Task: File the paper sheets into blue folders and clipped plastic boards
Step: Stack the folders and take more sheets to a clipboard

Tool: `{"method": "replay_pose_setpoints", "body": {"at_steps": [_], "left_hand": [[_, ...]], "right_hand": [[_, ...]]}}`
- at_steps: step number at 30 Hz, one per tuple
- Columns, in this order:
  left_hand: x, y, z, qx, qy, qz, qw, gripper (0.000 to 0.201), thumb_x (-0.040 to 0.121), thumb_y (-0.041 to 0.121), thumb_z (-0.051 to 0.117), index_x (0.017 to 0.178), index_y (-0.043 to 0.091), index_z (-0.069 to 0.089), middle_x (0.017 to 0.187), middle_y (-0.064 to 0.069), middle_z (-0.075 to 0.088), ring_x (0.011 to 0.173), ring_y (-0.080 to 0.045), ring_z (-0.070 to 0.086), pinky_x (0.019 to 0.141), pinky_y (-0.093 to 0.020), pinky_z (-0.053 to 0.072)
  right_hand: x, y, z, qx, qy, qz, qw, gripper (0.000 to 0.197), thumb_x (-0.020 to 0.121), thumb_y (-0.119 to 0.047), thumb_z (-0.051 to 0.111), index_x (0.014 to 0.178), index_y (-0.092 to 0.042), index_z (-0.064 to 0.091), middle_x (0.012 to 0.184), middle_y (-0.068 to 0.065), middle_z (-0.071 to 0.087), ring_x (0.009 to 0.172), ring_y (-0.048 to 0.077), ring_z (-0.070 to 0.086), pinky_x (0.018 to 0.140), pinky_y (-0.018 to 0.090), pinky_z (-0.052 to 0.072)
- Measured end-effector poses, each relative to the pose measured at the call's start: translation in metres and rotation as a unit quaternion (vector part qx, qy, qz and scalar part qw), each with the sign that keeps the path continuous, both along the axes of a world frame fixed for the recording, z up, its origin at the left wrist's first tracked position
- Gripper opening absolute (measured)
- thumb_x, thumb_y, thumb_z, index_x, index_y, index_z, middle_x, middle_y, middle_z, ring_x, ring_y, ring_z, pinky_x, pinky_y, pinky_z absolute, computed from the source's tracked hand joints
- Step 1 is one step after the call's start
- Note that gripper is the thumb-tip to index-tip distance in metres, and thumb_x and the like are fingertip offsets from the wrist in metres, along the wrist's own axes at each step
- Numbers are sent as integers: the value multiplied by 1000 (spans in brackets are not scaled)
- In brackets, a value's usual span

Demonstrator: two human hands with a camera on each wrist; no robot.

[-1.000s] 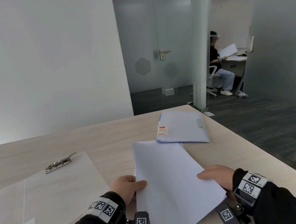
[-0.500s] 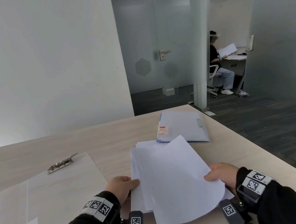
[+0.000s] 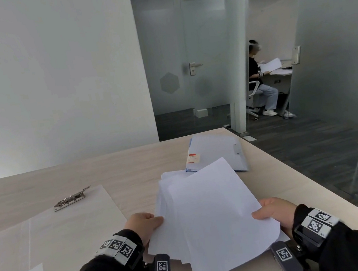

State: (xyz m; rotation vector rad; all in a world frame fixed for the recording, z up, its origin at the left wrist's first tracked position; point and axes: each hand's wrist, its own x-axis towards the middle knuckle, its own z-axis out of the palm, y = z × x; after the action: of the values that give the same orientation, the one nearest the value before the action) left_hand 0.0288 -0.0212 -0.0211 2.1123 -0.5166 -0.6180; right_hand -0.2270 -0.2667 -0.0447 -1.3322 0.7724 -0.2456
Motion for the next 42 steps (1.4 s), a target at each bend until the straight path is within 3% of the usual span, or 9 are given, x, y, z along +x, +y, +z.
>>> {"method": "replay_pose_setpoints", "body": {"at_steps": [4, 9, 14, 19, 21, 24, 31, 36, 42], "left_hand": [[3, 1, 0, 16, -14, -4, 1000, 21, 83, 17, 62, 102, 14, 71, 93, -5, 74, 83, -22, 69, 80, -29, 56], [0, -3, 6, 19, -50, -6, 999, 51, 88, 22, 61, 137, 10, 52, 138, -7, 56, 124, -26, 53, 100, -28, 38], [-11, -15, 3, 38, -43, -57, 997, 11, 89, 20, 57, 96, 28, 58, 98, -3, 60, 87, -19, 55, 82, -25, 40], [-22, -20, 0, 31, -20, -64, 997, 34, 89, 20, 59, 123, 18, 63, 119, -5, 66, 108, -23, 62, 96, -29, 45], [-25, -20, 1, 22, -14, -72, 997, 11, 89, 17, 59, 95, 26, 64, 104, -5, 66, 94, -22, 61, 88, -28, 45], [-22, -18, -1, 7, 4, -71, 997, 26, 86, 15, 59, 67, 27, 45, 88, -6, 55, 79, -18, 51, 76, -26, 37], [-20, -12, 7, -25, 20, -58, 998, 13, 84, 19, 62, 75, 21, 54, 88, -5, 57, 76, -22, 58, 71, -26, 41], [-29, -16, 19, -61, 15, -90, 994, 13, 94, 42, 52, 87, 32, 57, 105, 8, 67, 95, -15, 67, 82, -33, 46], [-34, -31, 49, -287, 58, -29, 956, 11, 93, 10, 57, 99, 14, 65, 99, -13, 73, 76, -24, 68, 74, -42, 58]], "right_hand": [[-6, 5, 4, 11, -38, -3, 999, 44, 64, -3, 67, 106, 8, 66, 105, 29, 71, 89, 40, 71, 69, 40, 58], [-7, -3, -3, 3, -23, -50, 999, 38, 67, 2, 66, 103, 13, 63, 100, 33, 70, 95, 49, 67, 80, 47, 54], [2, 1, 4, -15, 24, -57, 998, 22, 65, -13, 72, 74, 3, 60, 72, 19, 64, 67, 27, 61, 69, 31, 41], [13, 9, 1, -13, 63, -35, 997, 18, 89, -5, 58, 95, 10, 67, 92, 28, 70, 85, 39, 66, 71, 38, 51], [17, 12, 6, -56, 76, -4, 996, 10, 85, -3, 63, 91, 4, 68, 86, 20, 72, 79, 33, 67, 72, 35, 51], [17, 9, 12, -79, 78, 18, 994, 36, 66, -5, 67, 101, 2, 69, 99, 24, 71, 86, 36, 68, 77, 40, 54], [-9, -9, 21, -59, -13, -19, 998, 21, 79, 7, 65, 97, -2, 68, 76, 10, 76, 62, 22, 72, 60, 29, 56], [-12, 0, 25, -39, -99, -8, 994, 63, 52, -21, 89, 107, 1, 68, 100, 22, 73, 81, 33, 71, 74, 40, 58], [5, 22, 43, -87, -178, -66, 978, 18, 92, 1, 55, 99, -5, 70, 99, 19, 75, 83, 31, 71, 74, 40, 58]]}}
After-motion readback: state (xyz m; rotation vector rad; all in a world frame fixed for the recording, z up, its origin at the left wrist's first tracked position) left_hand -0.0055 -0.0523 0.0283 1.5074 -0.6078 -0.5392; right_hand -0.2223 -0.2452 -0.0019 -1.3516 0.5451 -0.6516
